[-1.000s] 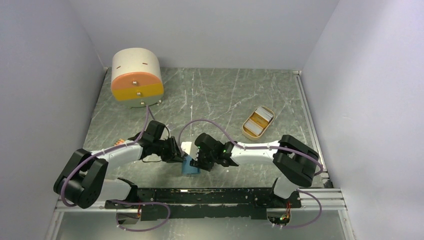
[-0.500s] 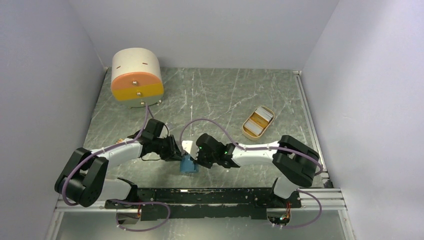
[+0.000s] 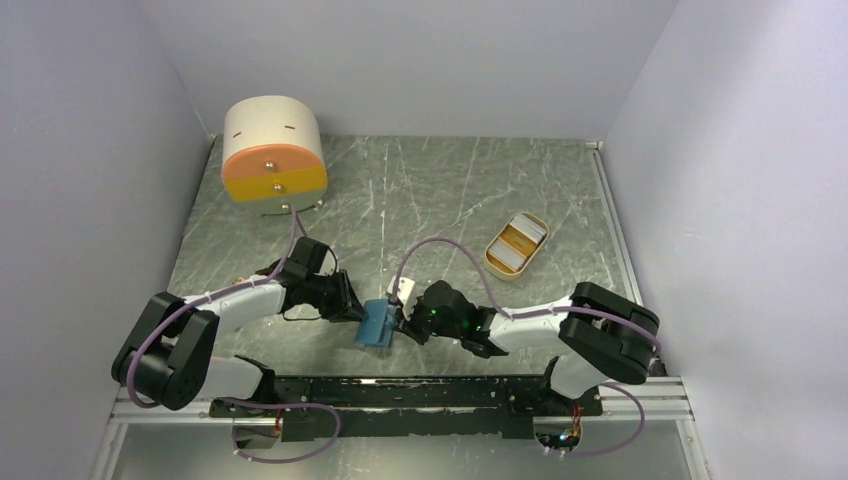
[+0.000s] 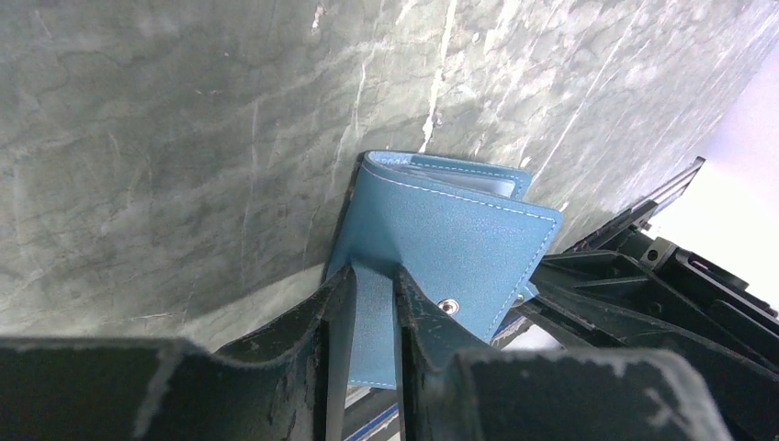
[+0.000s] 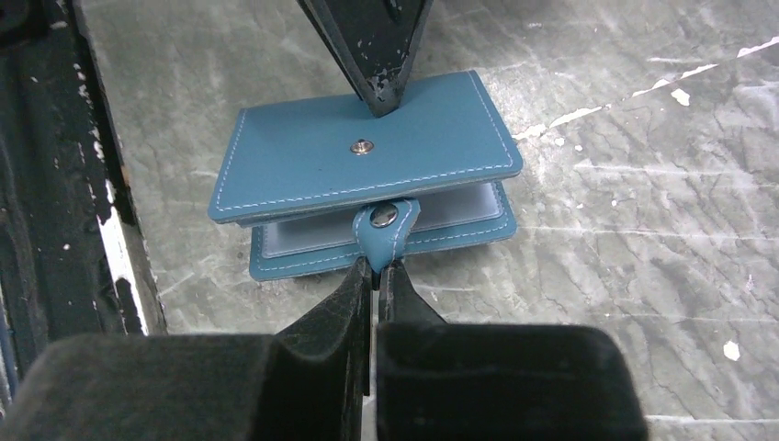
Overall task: Put the credit cards into the card holder
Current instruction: Close the card holder at the center of the board.
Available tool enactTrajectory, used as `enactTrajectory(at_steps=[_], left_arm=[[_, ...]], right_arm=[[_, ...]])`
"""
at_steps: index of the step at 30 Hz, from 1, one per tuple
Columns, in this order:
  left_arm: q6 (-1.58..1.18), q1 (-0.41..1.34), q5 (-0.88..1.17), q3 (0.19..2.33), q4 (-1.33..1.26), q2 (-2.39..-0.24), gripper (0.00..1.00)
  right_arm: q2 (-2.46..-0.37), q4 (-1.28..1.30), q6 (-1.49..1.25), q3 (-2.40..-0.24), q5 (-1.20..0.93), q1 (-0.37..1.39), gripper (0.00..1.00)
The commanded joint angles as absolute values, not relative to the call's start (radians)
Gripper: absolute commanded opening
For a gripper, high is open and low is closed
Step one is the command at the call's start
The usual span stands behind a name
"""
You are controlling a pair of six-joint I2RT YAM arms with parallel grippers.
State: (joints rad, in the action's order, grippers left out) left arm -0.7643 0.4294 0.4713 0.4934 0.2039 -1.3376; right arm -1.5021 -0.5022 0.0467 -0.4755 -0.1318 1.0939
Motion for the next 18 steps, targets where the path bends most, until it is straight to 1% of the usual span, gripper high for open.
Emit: enactTrajectory(at_steps=[1, 10, 13, 15, 16, 18], left_arm=[[-0.758, 0.424, 0.447, 0.476, 0.196, -1.361, 0.28], [-0.764, 0.424, 0.429, 0.478, 0.183, -1.400, 0.28], [-0.765, 0.425, 0.426, 0.477, 0.179, -1.405, 0.27], [-0.764, 0.424, 0.420, 0.476, 0.179, -1.405, 0.27], [-0.764, 0.424, 0.420, 0.474, 0.177, -1.409, 0.27], [-0.771, 0.424, 0.426, 0.468, 0.165, -1.411, 0.27]], right_arm=[[-1.506, -0.768, -0.012, -0.429, -0.157, 1.096, 0.00], [-1.518, -0.979, -0.006, -0.328, -0.189, 1.097, 0.00], [-1.524, -0.850, 0.042, -0.374, -0.186, 1.096, 0.00], [-1.524, -0.819, 0.048, -0.390, -0.184, 1.098, 0.01], [-1.523, -0.805, 0.043, -0.394, -0.171, 1.098, 0.03], [-1.534, -0.724, 0.037, -0.431, -0.145, 1.096, 0.15]])
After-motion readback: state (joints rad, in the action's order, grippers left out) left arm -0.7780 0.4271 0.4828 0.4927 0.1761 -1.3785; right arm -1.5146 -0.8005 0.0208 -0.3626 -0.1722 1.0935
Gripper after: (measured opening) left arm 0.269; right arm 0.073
